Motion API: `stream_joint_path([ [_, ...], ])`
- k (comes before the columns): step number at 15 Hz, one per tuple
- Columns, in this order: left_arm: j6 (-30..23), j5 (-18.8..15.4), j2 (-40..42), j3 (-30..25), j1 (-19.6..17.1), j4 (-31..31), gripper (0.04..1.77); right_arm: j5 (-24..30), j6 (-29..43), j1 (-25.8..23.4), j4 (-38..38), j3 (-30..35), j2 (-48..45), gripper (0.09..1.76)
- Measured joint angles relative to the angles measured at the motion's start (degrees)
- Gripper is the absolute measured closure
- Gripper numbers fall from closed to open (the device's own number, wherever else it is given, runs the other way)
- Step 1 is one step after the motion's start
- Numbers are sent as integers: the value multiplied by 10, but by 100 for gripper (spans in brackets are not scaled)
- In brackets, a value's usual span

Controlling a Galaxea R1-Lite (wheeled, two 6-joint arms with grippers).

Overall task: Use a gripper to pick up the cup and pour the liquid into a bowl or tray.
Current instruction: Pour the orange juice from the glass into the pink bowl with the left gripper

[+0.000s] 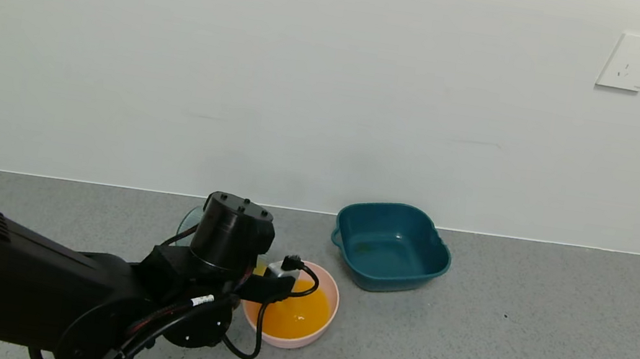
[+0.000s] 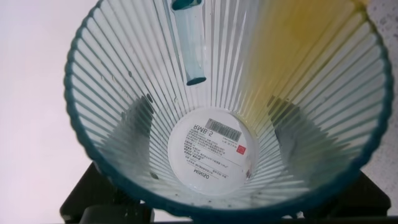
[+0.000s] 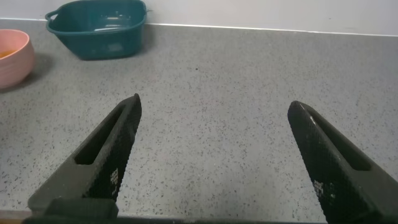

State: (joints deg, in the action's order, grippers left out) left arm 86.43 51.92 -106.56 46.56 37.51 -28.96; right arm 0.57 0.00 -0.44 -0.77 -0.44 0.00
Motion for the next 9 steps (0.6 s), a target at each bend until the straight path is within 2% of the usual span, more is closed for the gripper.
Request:
stream_joint_path([
  [9,7,10,0,0,21,0,51,0,0,0,0,0,0,14],
])
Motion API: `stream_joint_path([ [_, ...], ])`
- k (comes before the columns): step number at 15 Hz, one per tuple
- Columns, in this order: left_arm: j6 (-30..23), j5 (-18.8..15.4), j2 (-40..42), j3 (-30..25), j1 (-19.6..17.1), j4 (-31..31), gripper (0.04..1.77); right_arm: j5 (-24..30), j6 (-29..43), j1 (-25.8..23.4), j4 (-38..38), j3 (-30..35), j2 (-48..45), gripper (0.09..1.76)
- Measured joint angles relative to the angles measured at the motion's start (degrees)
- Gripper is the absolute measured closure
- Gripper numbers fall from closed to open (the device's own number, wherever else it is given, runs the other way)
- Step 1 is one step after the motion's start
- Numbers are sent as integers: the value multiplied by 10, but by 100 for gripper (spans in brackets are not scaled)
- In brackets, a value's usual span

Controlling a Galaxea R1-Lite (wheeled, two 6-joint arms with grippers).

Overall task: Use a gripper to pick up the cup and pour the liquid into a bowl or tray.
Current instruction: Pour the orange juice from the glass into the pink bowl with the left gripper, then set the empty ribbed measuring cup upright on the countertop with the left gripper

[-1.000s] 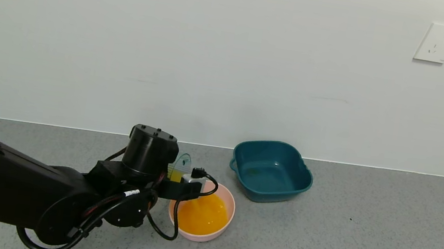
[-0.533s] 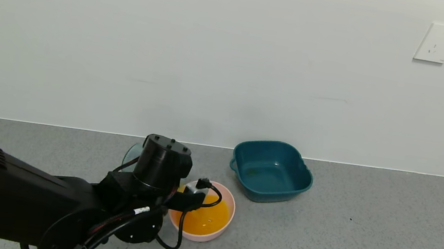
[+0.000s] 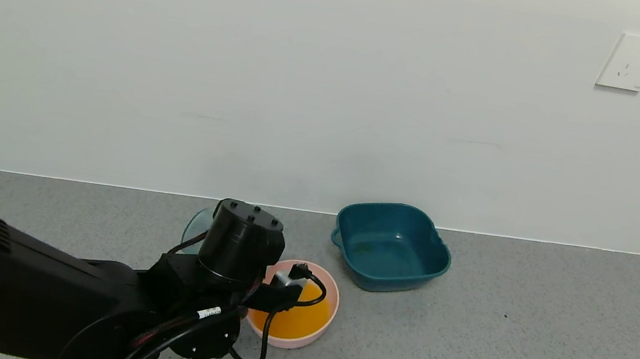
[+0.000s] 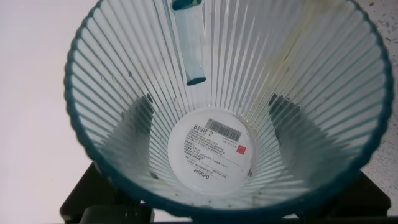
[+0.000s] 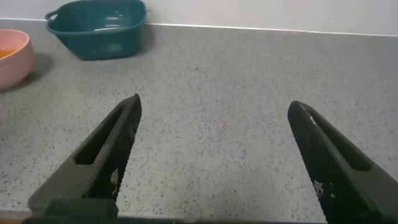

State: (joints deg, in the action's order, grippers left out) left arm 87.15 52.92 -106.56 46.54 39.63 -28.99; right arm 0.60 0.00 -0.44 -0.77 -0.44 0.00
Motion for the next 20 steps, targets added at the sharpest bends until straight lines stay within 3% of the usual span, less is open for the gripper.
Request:
stream_joint_path([
  [8,-22,-1,5,-4,-2,-55,51,0,0,0,0,0,0,14],
  [20,-346,-23,23,-26,-9,-54,51,0,0,0,0,0,0,14],
])
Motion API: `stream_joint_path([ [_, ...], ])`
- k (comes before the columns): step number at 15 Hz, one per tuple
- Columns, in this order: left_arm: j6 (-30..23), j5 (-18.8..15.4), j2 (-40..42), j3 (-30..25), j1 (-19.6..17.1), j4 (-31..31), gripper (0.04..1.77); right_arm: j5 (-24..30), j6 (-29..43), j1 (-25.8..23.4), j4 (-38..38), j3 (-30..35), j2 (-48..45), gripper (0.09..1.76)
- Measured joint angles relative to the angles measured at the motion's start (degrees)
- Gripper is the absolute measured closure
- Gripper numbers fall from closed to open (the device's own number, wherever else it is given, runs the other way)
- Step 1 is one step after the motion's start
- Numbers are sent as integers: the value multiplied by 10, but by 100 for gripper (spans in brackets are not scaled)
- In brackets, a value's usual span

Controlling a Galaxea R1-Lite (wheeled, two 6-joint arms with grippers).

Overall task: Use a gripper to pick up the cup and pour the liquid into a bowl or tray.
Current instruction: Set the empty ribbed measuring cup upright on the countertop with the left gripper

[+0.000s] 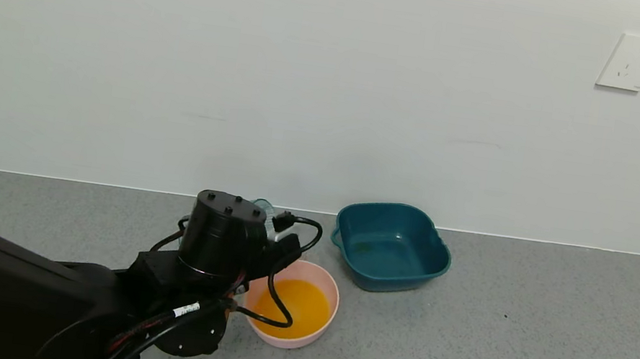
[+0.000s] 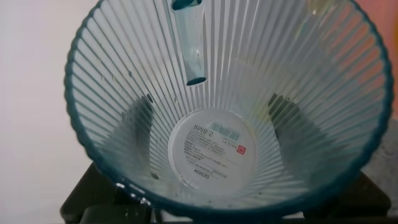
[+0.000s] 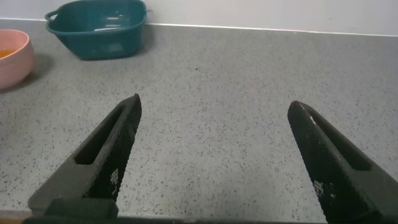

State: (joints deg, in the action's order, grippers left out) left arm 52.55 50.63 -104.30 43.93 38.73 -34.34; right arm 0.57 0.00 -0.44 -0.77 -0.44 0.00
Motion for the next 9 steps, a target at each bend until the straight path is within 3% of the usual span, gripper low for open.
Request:
stream_joint_path([
  [4,-121,-15,9,-5,-14,0,51,0,0,0,0,0,0,14],
  [9,-242,-90,36,-17,-62,2,51,0,0,0,0,0,0,14],
])
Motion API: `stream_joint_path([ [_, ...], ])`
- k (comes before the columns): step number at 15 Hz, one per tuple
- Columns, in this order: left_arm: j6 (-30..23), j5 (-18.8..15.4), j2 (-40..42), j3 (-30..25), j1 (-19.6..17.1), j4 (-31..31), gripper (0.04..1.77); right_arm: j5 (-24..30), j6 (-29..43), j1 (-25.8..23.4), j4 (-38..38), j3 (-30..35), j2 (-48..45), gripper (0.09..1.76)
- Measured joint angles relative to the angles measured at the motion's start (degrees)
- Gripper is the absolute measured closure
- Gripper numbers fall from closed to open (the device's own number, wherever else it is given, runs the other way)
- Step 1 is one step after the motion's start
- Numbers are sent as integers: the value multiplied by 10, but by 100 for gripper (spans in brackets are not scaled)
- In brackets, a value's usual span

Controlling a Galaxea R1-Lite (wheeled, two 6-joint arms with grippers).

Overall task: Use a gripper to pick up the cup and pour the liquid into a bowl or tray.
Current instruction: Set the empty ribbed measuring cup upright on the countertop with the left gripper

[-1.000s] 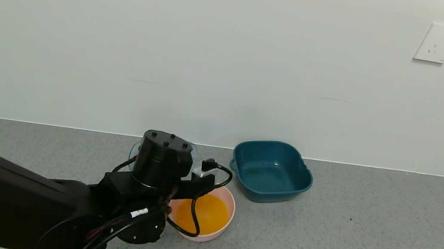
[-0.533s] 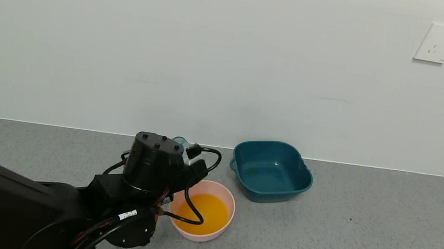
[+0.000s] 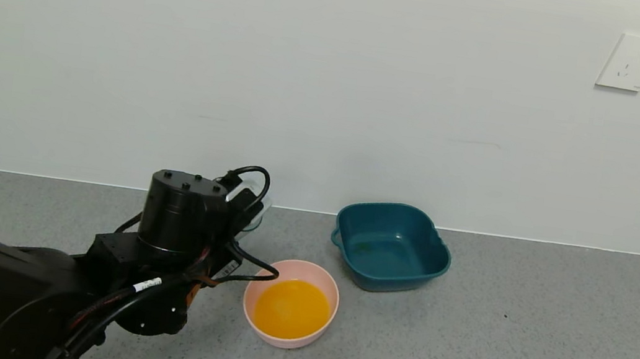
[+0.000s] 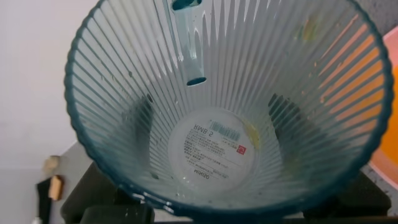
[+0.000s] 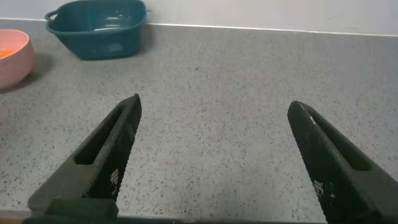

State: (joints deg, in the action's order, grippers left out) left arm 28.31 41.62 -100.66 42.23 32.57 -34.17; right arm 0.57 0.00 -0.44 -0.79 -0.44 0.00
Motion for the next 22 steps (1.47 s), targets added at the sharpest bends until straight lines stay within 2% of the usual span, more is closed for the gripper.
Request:
stream_joint_path([
  [9,-200,-133,39,-21,-66,-2,51,0,0,0,0,0,0,14],
  [12,-224,-179,43,-17,-104,-3,51,0,0,0,0,0,0,14],
  [16,-235,-276,40,-13,-176,-3,51,0,0,0,0,0,0,14],
  [17,-238,-291,39,-11,-189,-4,51,0,0,0,0,0,0,14],
  [22,-269,-316,23,3,-217,-7,51,0,0,0,0,0,0,14],
])
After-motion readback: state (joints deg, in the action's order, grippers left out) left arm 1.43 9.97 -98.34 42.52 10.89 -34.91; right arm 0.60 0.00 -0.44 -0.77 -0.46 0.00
